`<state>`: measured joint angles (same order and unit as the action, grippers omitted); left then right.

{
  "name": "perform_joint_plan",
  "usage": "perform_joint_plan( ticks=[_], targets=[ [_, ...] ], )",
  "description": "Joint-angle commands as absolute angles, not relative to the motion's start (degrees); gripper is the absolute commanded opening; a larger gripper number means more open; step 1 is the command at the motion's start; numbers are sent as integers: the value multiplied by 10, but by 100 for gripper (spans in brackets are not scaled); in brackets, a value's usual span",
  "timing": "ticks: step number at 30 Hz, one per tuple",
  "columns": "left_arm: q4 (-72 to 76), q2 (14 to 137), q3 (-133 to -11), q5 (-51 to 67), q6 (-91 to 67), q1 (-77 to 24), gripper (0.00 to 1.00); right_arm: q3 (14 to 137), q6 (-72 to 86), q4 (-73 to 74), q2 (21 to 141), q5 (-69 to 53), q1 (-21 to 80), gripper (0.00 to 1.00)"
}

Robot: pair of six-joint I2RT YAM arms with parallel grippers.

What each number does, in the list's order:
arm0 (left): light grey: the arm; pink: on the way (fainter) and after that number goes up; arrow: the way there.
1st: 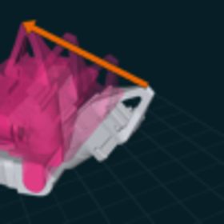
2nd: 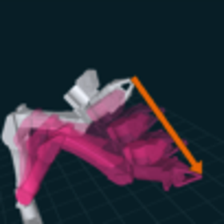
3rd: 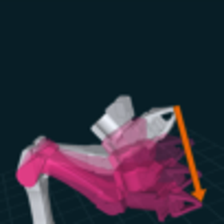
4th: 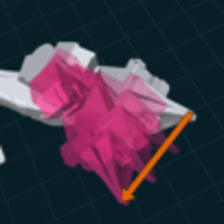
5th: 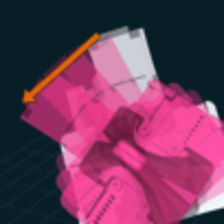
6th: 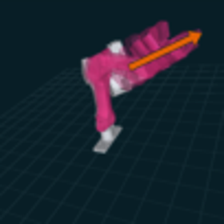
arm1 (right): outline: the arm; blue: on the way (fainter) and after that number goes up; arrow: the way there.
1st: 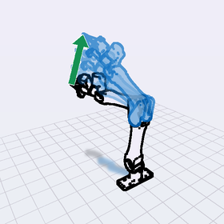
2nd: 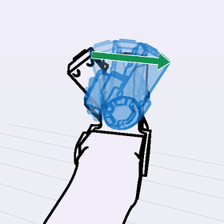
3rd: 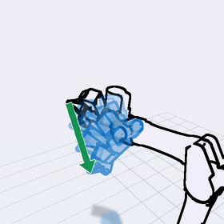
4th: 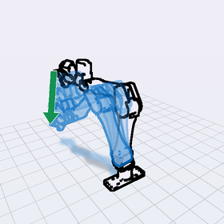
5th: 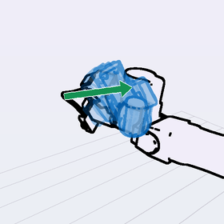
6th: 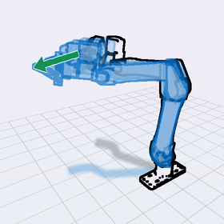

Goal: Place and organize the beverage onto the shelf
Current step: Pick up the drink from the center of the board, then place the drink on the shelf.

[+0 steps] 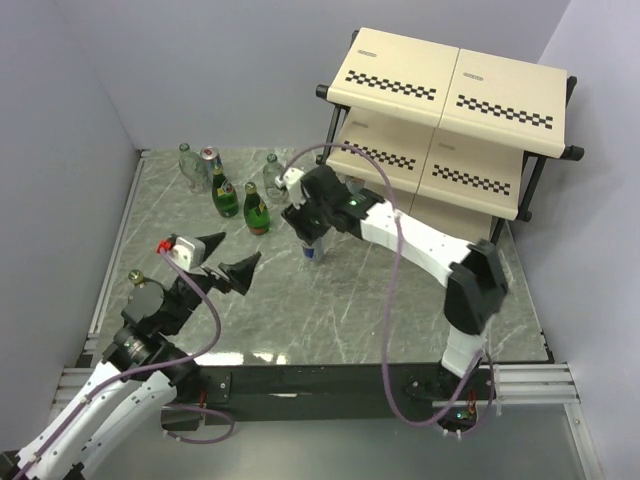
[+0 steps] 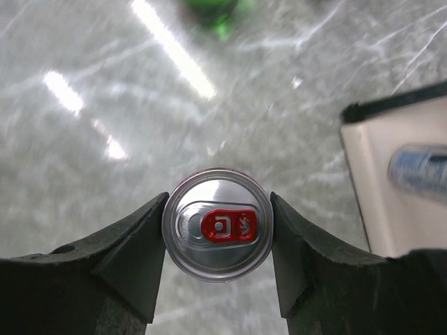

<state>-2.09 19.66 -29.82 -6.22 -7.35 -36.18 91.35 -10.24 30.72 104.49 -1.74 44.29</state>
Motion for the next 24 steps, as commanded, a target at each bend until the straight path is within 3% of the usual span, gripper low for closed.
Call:
perform_joint_plan(
  ticks=[1,11,17,24],
  targets=[
    [123,212,-261,60,-119,-359,99,861,-158,279,926,-48,439,0],
    [337,427,-253,146,-248,-369,99,671,-202,313,703,-89,395,0],
    [508,562,-221,113,-160,-467,99,621,-170,306,623,-169,289,0],
    [631,733,-263,88,-56,-540,99,593,-142,300,575,-200,256,0]
  ],
)
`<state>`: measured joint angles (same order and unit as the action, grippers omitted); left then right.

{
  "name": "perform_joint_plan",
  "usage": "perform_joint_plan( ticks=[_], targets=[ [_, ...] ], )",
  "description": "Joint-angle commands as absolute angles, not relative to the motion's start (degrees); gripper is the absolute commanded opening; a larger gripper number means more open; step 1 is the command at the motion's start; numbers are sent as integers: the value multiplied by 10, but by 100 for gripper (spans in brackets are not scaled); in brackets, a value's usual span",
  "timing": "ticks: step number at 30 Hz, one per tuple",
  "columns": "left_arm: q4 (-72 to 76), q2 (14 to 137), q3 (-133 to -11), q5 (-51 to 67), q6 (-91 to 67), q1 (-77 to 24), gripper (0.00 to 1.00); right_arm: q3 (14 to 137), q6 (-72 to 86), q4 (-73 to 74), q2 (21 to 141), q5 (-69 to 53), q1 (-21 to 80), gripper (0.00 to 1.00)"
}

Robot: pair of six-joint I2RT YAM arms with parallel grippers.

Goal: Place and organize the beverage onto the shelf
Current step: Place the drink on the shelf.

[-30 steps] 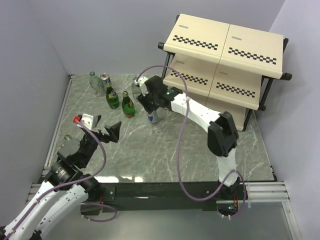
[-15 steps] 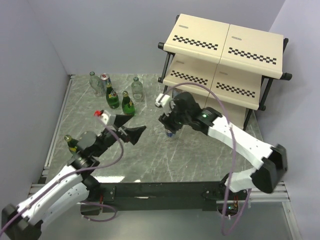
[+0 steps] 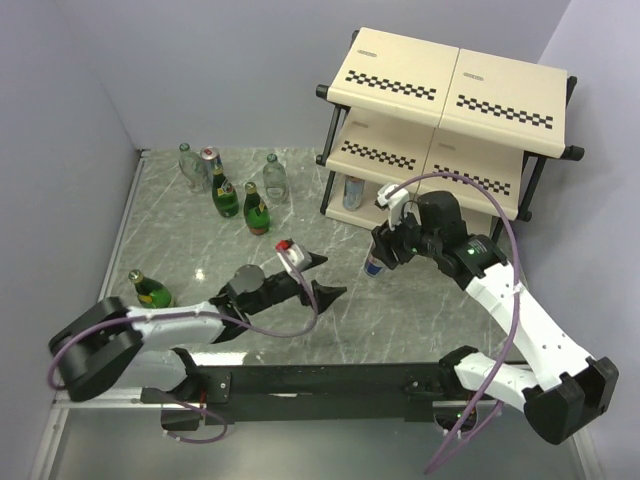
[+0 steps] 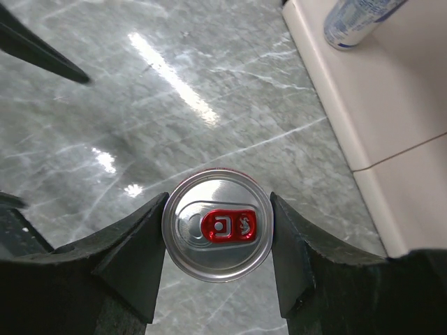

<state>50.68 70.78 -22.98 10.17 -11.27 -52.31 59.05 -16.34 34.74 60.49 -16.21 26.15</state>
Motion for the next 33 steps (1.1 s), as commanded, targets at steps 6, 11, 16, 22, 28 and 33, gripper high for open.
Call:
perform_joint_plan(
  ticks=[6,11,16,22,28,33],
  targets=[
    [699,851,-312,77,-26,-561,98,584,-124,280,568,-211,240,0],
    [722,913,-347,41,-6,-586,98,587,-113,277,574,-221,239,0],
    [741,966,-376,4,27,-599,98,588,-100,275,570,-236,239,0],
    [745,1000,-405,-29,47,-603,97,584,-94,274,575,-239,240,0],
    [711,1021,-435,-30,60,-603,95,587,-95,278,582,-218,242,0],
    [690,1036,-446,-35,60,-603,93,586,-98,276,580,-196,246,0]
  ],
)
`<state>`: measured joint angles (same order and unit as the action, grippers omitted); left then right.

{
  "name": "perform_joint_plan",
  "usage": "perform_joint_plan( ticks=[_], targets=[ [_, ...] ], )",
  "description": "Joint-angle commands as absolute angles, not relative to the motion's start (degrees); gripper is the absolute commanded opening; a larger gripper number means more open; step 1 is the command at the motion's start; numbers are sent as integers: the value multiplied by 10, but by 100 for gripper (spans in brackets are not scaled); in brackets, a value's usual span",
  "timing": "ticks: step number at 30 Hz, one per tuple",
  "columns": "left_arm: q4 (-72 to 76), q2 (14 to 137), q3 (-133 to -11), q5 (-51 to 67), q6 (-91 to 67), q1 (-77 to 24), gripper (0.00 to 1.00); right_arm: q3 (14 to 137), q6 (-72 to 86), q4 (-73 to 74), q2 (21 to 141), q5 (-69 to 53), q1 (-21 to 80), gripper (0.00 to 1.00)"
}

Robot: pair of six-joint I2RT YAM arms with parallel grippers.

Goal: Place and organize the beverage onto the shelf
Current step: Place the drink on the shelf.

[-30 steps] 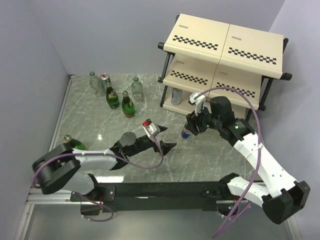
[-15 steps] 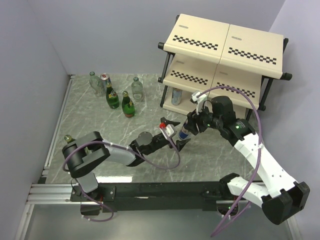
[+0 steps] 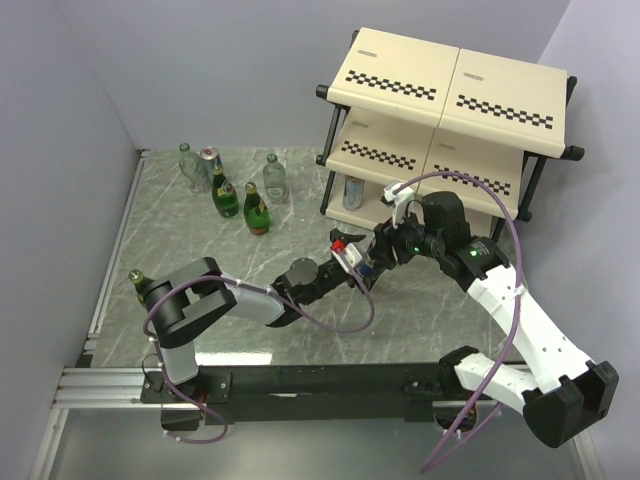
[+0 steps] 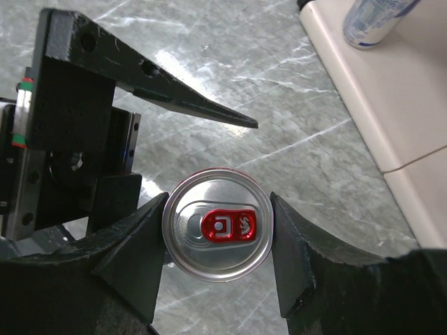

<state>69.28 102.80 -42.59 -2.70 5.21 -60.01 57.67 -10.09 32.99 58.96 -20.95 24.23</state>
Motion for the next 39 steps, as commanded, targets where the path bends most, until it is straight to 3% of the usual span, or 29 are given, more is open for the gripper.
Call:
perform_joint_plan(
  ticks=[1,39],
  targets=[
    [686,1038,-448,-36,60,-603,93,586,-100,274,579,-191,247,0],
    [636,1085,-504,-48,77,-603,83,579,-127,270,602,-101,291,0]
  ],
)
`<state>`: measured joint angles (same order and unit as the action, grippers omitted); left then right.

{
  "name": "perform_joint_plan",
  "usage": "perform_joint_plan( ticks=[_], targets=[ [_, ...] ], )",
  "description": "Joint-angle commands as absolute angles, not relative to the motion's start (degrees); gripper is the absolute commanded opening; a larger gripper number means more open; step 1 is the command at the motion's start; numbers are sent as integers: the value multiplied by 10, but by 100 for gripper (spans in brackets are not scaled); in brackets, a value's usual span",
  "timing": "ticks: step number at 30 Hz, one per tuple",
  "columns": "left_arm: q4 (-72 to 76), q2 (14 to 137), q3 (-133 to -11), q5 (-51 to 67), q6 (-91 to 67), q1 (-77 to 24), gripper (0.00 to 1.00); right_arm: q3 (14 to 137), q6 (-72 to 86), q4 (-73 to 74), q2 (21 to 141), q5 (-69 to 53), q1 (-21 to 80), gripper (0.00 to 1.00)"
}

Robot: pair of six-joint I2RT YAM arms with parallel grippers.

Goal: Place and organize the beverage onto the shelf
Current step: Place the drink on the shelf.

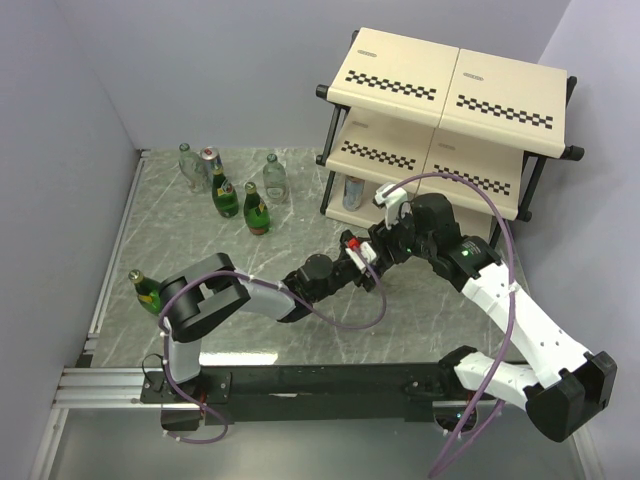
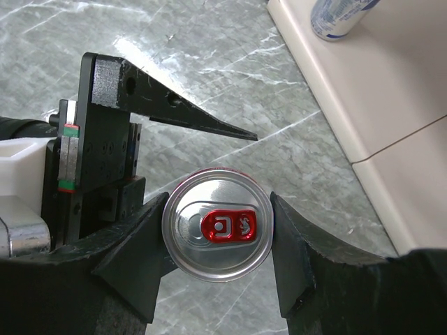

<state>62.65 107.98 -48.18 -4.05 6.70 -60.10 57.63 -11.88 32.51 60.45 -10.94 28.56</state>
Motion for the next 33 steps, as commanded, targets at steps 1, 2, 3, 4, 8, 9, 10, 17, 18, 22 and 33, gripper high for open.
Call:
perform_joint_plan(
  ticks=[1,2,3,4,8,9,10,17,18,22,33],
  targets=[
    [635,1085,-506,-49,78,-604,83,580,-127,269,602,-100,292,0],
    [636,1085,-506,-50,79,-603,83,580,-127,269,602,-99,292,0],
    [636,1086,-507,-50,80,-603,83,580,-127,269,602,-100,293,0],
    [637,1087,-507,-51,80,-603,82,581,-127,269,603,-99,294,0],
    [637,1096,-511,-53,81,-603,82,580,-127,269,601,-99,293,0],
    [637,1098,-511,-54,82,-603,82,580,-127,269,601,-99,293,0],
    [637,1099,-512,-54,83,-603,81,581,-127,268,600,-99,293,0],
    [634,1104,-523,-53,86,-603,78,580,-127,269,603,-104,294,0],
    [634,1106,-524,-52,88,-603,74,579,-127,270,604,-105,294,0],
    [634,1105,-526,-42,85,-603,58,577,-127,269,606,-109,294,0],
    [651,1103,-522,-14,45,-598,0,572,-132,269,597,-118,294,44]
  ],
)
